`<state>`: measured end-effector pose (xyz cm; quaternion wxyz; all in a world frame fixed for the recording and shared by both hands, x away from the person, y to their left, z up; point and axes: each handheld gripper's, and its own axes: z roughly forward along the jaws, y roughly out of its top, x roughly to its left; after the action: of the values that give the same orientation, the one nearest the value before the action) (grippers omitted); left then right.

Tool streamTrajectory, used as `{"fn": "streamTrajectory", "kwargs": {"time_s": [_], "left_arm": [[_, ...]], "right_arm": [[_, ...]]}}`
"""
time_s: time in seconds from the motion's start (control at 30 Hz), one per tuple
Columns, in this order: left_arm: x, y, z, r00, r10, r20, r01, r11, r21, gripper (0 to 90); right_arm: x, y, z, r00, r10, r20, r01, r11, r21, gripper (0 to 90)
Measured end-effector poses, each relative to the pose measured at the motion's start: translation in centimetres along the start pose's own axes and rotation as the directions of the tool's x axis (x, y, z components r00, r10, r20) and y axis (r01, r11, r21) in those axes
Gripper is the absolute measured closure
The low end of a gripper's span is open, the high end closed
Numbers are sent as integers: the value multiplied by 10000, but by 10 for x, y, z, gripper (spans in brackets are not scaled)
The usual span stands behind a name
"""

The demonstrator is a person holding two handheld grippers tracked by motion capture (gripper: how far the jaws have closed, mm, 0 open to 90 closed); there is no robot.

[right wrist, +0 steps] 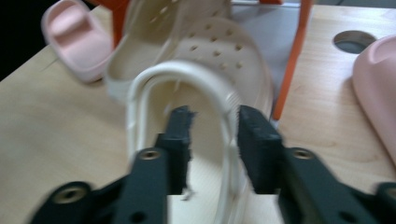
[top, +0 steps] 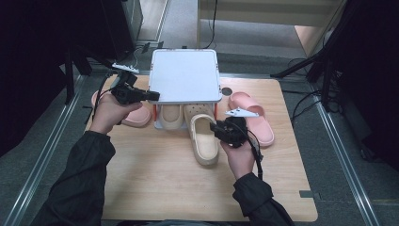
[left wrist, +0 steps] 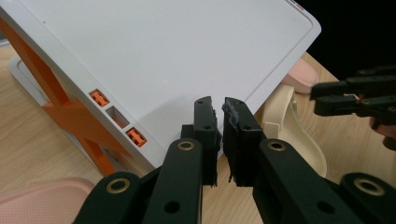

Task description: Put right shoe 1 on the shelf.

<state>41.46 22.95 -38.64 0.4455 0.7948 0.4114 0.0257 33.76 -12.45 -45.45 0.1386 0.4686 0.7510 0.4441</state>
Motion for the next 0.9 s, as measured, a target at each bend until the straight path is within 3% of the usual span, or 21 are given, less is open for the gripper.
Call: {"fn": "streamTrajectory", "kwargs": {"time_s": [0.2,0.47,0.63,0.73,0.9], "left_arm": [[-1,0,0,10000,19,-58,-19,10000,-5,837],[-1,0,0,10000,-34,-48,34,10000,-5,838],[-1,0,0,10000,-16,-70,16,10000,-14,838],[-1,0,0,10000,-58,-39,58,10000,-7,839],[-1,0,0,10000,-58,-46,58,10000,-15,840]], "right_arm": [[9,-29,-16,9961,-463,-757,491,9982,355,900],[14,-55,-33,9919,-142,-1264,168,9997,197,900],[23,-72,-36,9923,-216,-1224,249,9994,253,900],[28,-90,-34,9908,-36,-1351,115,9983,579,900],[32,-102,-29,9886,29,-1504,129,9945,1038,900]]}}
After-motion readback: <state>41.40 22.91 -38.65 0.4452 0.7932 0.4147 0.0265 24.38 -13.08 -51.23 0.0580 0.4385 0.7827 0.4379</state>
